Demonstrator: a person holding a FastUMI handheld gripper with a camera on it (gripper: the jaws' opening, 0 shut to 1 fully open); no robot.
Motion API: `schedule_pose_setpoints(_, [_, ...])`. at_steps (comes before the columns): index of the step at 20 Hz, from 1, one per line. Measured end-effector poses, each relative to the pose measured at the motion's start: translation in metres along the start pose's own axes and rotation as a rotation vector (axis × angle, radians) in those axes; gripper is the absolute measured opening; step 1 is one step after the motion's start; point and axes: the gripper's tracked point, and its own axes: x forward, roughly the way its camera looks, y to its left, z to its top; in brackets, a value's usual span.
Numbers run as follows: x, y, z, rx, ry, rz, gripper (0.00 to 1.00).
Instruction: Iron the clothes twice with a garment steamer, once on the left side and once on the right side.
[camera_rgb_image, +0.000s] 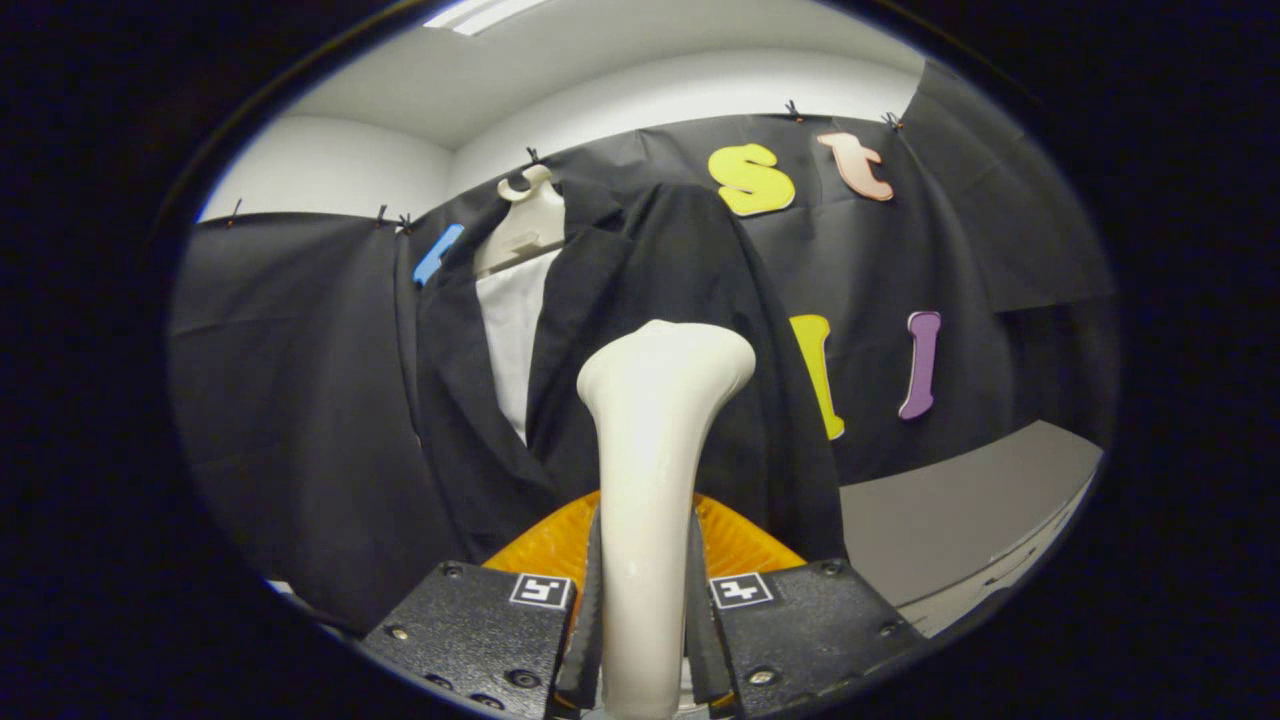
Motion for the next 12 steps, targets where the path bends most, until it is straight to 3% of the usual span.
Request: schedule_pose_setpoints(12, [-0.003, -0.024, -0.080, 0.014, 0.146, -0.032, 0.37])
